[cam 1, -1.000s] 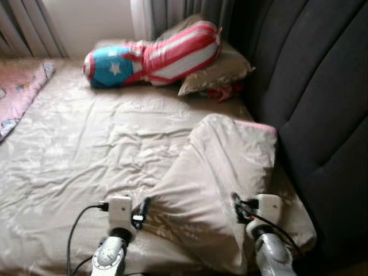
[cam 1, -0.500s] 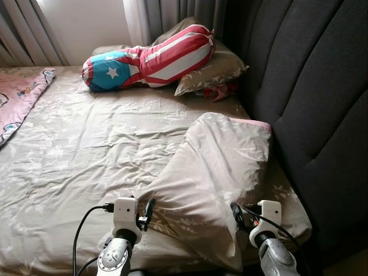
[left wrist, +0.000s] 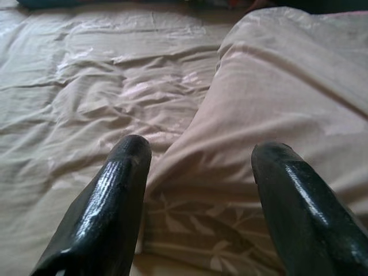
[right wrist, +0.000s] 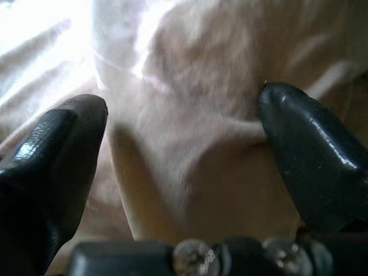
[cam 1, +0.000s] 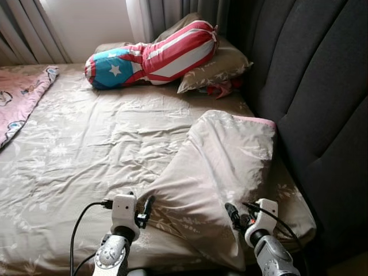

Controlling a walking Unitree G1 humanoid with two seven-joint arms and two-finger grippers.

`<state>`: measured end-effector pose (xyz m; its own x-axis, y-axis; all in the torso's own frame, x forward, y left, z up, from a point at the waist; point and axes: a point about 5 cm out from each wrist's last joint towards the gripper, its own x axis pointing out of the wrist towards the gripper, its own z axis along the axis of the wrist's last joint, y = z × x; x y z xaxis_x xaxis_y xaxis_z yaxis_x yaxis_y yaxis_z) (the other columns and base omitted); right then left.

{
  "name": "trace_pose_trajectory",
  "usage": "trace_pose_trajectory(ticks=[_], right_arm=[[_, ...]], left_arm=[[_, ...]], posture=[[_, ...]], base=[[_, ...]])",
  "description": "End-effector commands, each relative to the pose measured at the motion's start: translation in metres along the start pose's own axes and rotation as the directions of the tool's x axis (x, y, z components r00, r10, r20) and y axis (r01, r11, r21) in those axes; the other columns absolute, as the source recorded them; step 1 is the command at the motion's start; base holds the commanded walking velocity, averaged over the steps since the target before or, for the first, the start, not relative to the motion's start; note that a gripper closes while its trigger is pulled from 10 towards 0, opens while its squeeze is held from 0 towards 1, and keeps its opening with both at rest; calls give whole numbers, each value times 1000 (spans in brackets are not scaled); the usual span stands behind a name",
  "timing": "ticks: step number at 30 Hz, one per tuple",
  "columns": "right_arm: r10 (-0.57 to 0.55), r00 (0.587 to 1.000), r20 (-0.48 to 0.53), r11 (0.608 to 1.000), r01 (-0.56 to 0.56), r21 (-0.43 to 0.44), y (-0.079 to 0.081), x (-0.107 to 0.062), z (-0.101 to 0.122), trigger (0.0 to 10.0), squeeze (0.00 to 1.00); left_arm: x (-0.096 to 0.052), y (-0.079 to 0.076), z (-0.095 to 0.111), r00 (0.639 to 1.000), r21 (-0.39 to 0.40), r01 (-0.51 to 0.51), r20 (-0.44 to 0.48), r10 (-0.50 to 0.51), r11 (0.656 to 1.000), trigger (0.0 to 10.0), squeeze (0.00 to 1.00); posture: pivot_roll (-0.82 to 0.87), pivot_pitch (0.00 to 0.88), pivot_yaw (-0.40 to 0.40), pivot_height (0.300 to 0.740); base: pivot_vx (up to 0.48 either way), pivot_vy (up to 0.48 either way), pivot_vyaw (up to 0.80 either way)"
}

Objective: Clean up the room

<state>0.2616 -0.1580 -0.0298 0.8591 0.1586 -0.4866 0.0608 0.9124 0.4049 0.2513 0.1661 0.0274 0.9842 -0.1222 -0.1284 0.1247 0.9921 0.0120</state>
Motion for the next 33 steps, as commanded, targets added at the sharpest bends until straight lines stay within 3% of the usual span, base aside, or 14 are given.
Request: trace_pose_trajectory(ticks=[1,9,18,33], right_arm=[[-14,999,-35,999,15,29,0,1,-3,10000,0],[-90,990,-113,994,83,-65,-4,-3,-16,10000,0],[-187,975,-123,982,184,-34,-8,-5,-22,10000,0],[-191,969,-158,981,193,-2,0,-2,-26,10000,0]], left_arm=[[-3,1,0,1000,12,8,-13,-7,1000,10000,0],[-9,3,-1,1000,26,18,-24,-17,1000,10000,0],[-12,4,1,999,40,31,-32,-30,999,10000,0],[-32,12,9,999,79,39,-37,-37,996,10000,0]], posture=[[-30,88,-19,654],[-23,100,-4,654],[-16,107,6,654],[45,161,34,654]], base=[[0,0,0],[0,0,0],[0,0,0],[0,0,0]])
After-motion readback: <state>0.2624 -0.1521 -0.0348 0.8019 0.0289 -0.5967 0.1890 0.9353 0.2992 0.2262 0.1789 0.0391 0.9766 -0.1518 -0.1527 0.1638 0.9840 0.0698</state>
